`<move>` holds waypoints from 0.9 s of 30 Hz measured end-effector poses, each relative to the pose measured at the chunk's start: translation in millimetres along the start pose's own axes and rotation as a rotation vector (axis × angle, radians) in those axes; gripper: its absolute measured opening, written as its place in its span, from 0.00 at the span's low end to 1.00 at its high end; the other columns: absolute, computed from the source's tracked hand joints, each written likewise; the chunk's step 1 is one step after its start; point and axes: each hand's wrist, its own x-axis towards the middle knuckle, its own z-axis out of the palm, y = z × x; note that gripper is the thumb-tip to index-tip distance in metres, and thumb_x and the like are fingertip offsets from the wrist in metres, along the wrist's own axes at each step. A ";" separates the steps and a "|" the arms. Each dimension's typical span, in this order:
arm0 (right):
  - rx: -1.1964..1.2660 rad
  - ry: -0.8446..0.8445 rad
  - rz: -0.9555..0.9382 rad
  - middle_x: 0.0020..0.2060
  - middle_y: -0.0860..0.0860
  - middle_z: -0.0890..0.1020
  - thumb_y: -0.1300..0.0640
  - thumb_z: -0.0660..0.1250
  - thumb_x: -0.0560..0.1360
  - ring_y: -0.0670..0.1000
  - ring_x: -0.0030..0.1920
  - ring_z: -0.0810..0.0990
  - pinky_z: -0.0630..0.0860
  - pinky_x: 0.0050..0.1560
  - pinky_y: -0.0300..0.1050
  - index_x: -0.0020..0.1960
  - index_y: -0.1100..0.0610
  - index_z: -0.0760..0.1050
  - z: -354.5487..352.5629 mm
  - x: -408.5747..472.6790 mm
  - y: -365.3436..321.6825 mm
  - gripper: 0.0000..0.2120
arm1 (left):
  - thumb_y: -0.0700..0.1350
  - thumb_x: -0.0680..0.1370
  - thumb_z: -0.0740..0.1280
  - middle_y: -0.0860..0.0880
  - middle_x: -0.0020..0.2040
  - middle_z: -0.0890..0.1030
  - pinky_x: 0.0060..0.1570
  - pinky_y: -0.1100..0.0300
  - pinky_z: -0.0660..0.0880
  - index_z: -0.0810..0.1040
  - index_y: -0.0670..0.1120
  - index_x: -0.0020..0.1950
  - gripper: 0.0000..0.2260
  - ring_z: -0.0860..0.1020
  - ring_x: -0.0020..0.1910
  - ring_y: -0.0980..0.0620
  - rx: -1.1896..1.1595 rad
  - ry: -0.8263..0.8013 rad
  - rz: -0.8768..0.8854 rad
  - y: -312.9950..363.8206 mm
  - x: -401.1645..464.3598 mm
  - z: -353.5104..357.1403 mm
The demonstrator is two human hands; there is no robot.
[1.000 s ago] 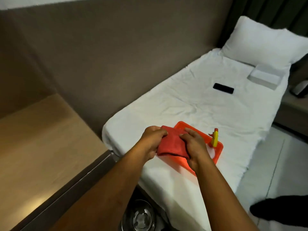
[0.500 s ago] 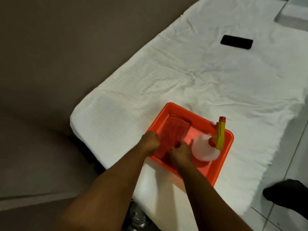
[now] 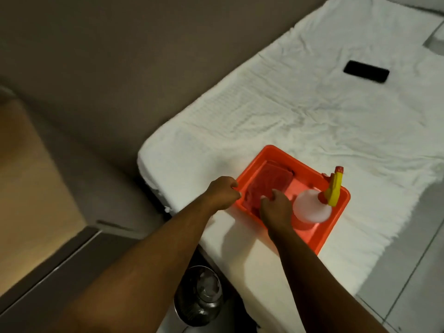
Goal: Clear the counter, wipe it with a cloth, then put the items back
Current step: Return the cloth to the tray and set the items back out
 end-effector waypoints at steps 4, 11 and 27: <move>-0.062 0.006 -0.122 0.51 0.63 0.81 0.60 0.64 0.74 0.61 0.55 0.78 0.70 0.57 0.52 0.50 0.63 0.78 -13.3 -47.7 -48.9 0.08 | 0.45 0.77 0.67 0.45 0.69 0.73 0.65 0.56 0.69 0.73 0.43 0.68 0.21 0.72 0.67 0.47 -0.033 0.084 0.060 -0.9 -71.2 -52.7; 0.030 -0.080 -0.353 0.68 0.58 0.74 0.56 0.65 0.77 0.59 0.66 0.74 0.70 0.65 0.48 0.71 0.61 0.68 -16.5 -199.1 -156.6 0.24 | 0.47 0.77 0.68 0.45 0.65 0.76 0.62 0.56 0.72 0.74 0.43 0.67 0.20 0.76 0.61 0.47 -0.133 0.383 0.210 -33.1 -245.1 -158.1; -0.127 -0.682 -0.965 0.61 0.56 0.77 0.51 0.68 0.76 0.55 0.60 0.76 0.76 0.60 0.51 0.72 0.58 0.66 194.4 -580.7 -239.8 0.28 | 0.45 0.76 0.67 0.44 0.63 0.76 0.51 0.55 0.74 0.72 0.47 0.67 0.19 0.75 0.56 0.47 -0.458 1.253 -0.307 -393.6 -610.5 -261.2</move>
